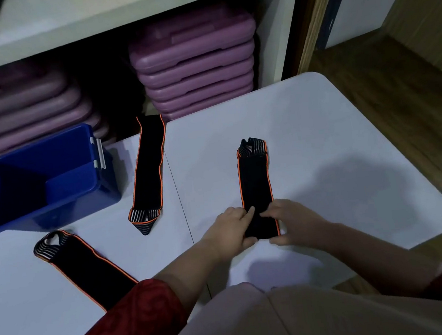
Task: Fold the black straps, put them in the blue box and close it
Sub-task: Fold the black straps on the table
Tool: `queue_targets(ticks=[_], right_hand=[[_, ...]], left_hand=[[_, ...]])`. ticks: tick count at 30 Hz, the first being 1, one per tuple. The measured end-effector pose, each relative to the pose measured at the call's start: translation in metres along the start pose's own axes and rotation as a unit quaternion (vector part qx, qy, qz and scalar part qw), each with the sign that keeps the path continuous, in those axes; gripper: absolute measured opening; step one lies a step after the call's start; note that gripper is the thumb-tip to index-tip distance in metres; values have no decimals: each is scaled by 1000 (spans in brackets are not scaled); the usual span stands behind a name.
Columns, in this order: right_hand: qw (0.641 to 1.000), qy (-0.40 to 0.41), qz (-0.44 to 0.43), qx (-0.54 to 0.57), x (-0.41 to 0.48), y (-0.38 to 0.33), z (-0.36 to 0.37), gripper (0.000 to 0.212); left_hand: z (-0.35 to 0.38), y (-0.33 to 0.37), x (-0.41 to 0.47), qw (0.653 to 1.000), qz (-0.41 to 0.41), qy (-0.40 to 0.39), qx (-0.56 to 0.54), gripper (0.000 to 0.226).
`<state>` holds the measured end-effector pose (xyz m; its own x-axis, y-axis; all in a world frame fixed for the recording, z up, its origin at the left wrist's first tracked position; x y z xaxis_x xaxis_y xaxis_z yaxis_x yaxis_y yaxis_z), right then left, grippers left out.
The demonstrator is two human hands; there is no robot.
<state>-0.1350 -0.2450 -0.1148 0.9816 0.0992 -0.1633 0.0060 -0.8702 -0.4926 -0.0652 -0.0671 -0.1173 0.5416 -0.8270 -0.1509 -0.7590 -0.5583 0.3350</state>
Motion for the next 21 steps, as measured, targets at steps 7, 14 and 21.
queue_targets(ticks=[7, 14, 21], right_hand=[[991, 71, 94, 66, -24, -3, 11, 57], [997, 23, 70, 35, -21, 0, 7, 59], [988, 54, 88, 111, -10, 1, 0, 36]], left_hand=[[-5, 0, 1, 998, -10, 24, -58, 47], [-2, 0, 4, 998, 21, -2, -60, 53], [-14, -1, 21, 992, -18, 16, -125, 37]])
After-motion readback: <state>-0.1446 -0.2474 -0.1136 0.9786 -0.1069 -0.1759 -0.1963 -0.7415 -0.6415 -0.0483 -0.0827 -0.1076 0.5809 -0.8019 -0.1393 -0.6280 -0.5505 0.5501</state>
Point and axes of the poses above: each hand's wrist, its own x-axis towards the middle knuckle, its own z-axis out of the palm, y = z × x, the point moved 2 cm from there along x, towards the middle knuckle, and after that the axes turned 8 degrees about y, right-handed, at the moved point
